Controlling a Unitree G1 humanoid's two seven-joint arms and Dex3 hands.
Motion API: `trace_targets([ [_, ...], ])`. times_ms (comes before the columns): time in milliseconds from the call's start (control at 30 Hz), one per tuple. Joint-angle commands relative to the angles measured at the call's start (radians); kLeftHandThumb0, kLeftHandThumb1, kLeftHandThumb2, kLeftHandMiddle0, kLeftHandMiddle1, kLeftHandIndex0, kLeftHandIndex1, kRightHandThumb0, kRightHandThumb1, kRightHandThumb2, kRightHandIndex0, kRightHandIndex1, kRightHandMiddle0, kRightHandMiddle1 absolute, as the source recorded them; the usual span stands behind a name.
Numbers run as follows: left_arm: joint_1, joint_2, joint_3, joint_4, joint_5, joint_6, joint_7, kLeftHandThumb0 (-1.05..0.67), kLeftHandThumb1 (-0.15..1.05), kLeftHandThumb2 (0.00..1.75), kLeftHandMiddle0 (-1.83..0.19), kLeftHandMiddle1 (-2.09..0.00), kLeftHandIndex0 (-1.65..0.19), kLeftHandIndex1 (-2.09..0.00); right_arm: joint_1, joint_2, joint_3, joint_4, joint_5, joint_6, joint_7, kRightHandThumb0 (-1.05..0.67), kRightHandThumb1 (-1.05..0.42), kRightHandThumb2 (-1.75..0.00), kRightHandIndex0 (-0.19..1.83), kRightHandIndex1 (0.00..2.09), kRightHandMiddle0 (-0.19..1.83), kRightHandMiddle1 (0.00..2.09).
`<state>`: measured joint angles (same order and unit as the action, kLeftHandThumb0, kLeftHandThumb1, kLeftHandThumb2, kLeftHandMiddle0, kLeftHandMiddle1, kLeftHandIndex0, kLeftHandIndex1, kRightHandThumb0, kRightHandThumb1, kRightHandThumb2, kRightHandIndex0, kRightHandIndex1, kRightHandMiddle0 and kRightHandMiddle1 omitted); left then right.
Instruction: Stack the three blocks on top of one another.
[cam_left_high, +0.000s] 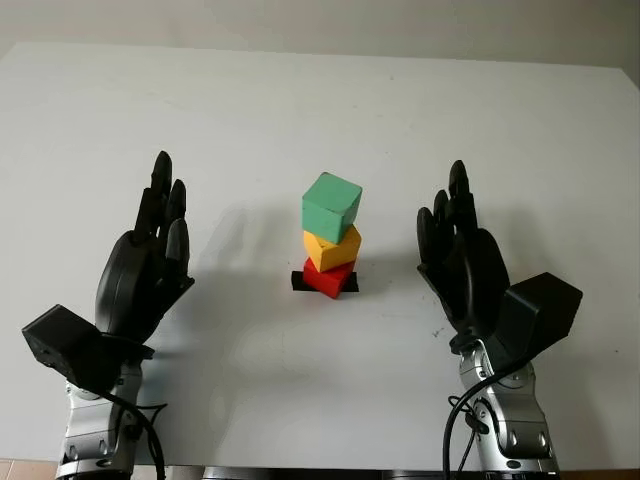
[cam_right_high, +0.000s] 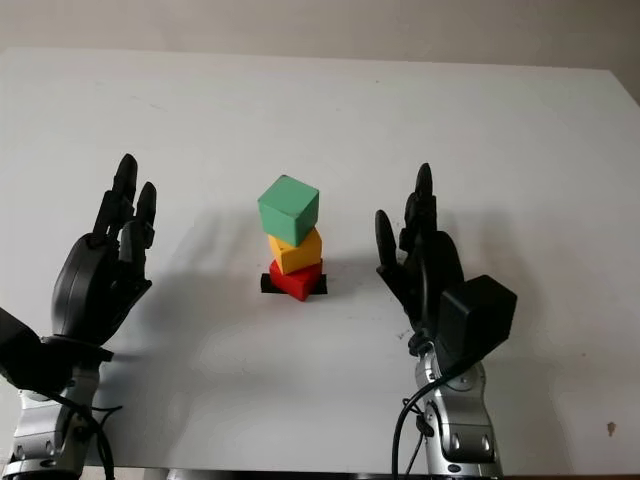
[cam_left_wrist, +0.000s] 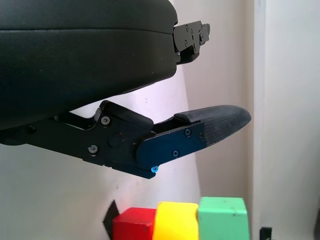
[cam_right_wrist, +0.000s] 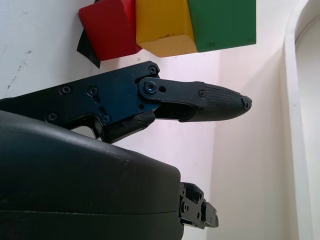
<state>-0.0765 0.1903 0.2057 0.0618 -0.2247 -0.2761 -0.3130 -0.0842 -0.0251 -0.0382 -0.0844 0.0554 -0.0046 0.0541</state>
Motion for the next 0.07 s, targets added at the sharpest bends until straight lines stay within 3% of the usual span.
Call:
trace_targets([
  [0,0.015,-0.008,-0.004,-0.016,-0.010,-0.005,0.004,-0.75,1.05,0.72,0.19,0.00,0.19,0.00,0.013,-0.001,-0.004,-0.005,0.004,-0.017,0.000,-0.71,-1.05,-0.49,-0.19,0.00,-0.19,0.00],
  [33,0.014,-0.010,-0.005,-0.022,-0.012,0.000,0.007,-0.75,1.05,0.72,0.19,0.00,0.19,0.00,0.012,-0.002,-0.003,-0.005,0.002,-0.016,-0.001,-0.71,-1.05,-0.50,-0.19,0.00,-0.19,0.00],
])
